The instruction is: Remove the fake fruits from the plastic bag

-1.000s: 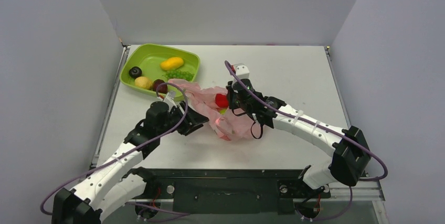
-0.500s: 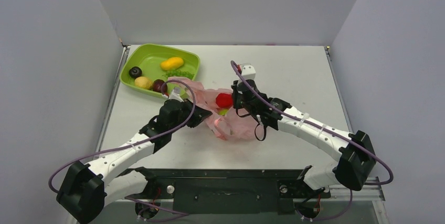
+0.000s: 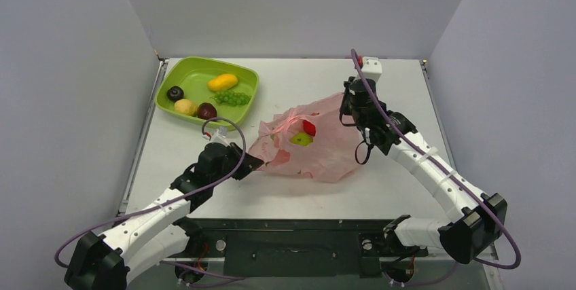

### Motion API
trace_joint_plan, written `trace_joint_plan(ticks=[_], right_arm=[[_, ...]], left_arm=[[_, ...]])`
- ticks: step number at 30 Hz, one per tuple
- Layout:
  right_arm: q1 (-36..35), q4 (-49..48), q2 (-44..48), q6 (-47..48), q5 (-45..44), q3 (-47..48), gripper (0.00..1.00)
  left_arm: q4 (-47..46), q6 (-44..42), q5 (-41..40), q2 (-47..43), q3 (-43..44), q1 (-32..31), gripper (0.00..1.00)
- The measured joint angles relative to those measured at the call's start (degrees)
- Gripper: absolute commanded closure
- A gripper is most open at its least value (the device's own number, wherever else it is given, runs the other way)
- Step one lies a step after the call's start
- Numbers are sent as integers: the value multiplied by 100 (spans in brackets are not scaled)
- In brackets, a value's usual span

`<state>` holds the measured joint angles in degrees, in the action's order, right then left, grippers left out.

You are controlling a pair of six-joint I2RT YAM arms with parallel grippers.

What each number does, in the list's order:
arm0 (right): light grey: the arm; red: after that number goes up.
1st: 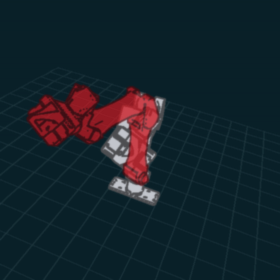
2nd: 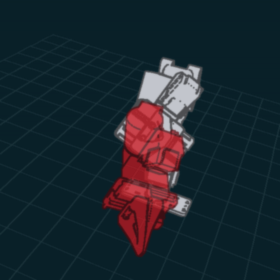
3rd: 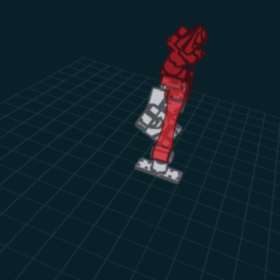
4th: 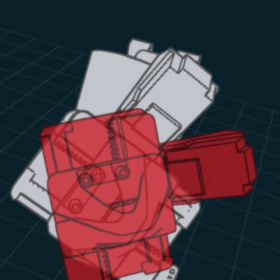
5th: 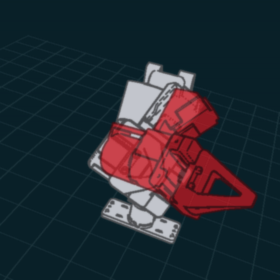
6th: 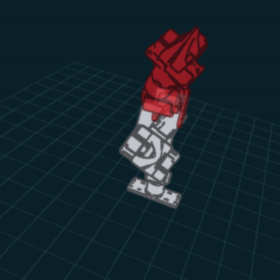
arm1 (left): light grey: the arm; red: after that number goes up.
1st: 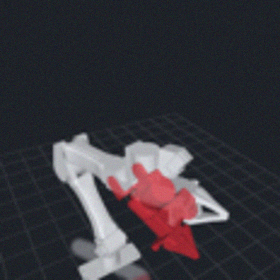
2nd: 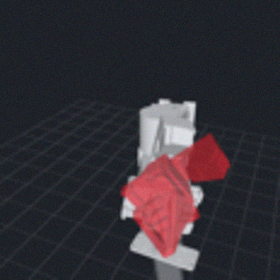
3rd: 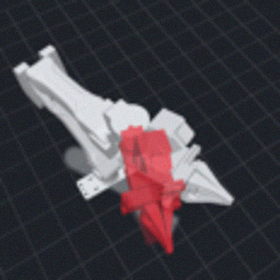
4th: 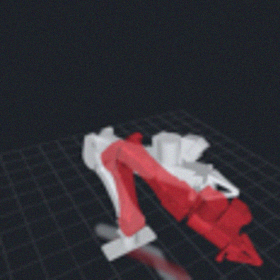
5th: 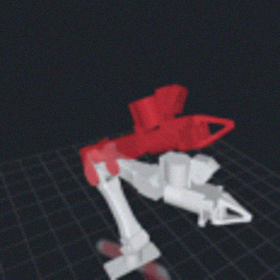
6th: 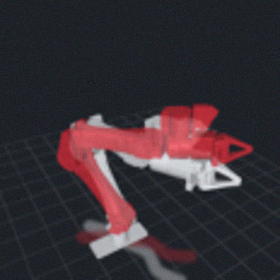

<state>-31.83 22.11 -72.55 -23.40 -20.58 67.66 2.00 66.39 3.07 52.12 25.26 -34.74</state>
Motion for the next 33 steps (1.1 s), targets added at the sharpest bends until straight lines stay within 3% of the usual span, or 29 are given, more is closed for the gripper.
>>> trace_joint_plan(ticks=[7,9,12,14,17,19,27,33], right_arm=[[26,74,149,223,173,188,100],[24,87,114,236,402,188,100],[-61,98,-22,247,763,188,100],[-232,133,-144,295,964,188,89],[-566,293,-267,369,1075,188,60],[-776,461,-269,468,1012,190,47],[-946,1172,249,452,540,308,22],[-1086,1646,841,-282,251,385,17]], left_arm=[[85,-151,273,-374,-391,365,96],[79,-251,468,-299,-391,422,79],[87,-411,837,-142,-389,518,66],[114,-492,1069,-103,-374,608,63],[302,-651,1405,-116,-188,748,59],[490,-778,1561,-199,37,807,57],[1047,-1338,2046,-511,1038,866,51],[1633,-1663,2225,-549,1447,866,49]])
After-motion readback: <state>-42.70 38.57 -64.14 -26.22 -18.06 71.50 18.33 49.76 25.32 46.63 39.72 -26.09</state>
